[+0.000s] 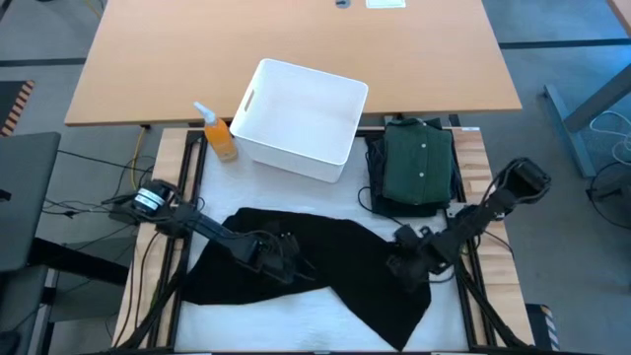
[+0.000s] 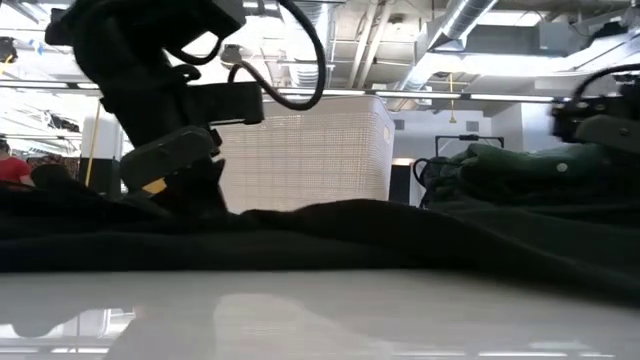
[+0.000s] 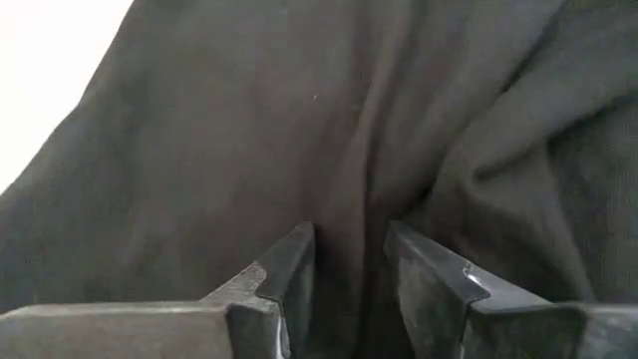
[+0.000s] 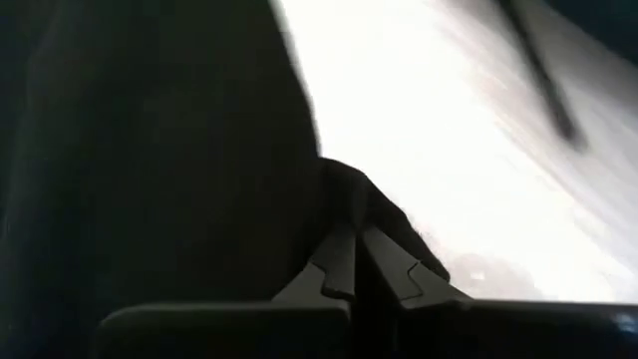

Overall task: Fold laundry
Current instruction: Fold the black shirt

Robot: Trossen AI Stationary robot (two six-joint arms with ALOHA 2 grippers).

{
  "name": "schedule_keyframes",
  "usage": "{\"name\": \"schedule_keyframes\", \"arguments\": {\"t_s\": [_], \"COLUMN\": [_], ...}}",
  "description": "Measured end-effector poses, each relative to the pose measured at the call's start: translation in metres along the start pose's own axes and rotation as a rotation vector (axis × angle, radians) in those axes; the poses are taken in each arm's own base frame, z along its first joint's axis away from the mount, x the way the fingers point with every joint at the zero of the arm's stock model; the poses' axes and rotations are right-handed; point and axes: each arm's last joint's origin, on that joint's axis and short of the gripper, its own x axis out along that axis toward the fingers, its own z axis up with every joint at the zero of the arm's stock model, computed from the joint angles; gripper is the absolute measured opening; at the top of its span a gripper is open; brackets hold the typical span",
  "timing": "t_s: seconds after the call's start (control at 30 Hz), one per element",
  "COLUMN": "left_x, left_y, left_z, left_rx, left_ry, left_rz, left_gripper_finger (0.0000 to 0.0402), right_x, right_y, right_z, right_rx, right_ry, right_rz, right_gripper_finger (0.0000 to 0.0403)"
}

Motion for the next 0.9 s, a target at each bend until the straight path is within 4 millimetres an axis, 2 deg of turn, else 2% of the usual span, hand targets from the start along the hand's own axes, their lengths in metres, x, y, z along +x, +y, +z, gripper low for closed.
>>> {"name": "schedule_keyframes", "arguments": {"t_s": [0.23,0.4,0.6,0.73,0.9], "left_x": [-0.021,-0.031,-0.038,-0.038,-0.035], "left_y": [-0.018,-0.026,-0.028,-0.026,-0.024], "left_z": [-0.021,-0.038,-0.053,-0.055,-0.051], "left_rx": [-0.016,-0.018,-0.003,0.004,0.019], "left_ry": [0.002,0.026,0.048,0.036,0.007], "left_rz": [-0.015,0.022,0.085,0.121,0.137], "left_gripper_finger": [0.0095,0.0089,0.0088,0.0088,0.0088], "right_x": [-0.019,-0.023,-0.048,-0.077,-0.106], "right_y": [-0.02,-0.019,-0.007,0.005,0.022], "right_z": [-0.033,-0.038,-0.024,-0.007,0.014], "right_rx": [0.293,0.298,0.284,0.242,0.178], "right_ry": [-0.074,-0.03,-0.003,-0.01,0.017], "right_rz": [-0.061,-0.069,-0.176,-0.243,-0.242], "right_gripper_finger": [0.0025,0.0028,0.0026,0.0031,0.0032]}}
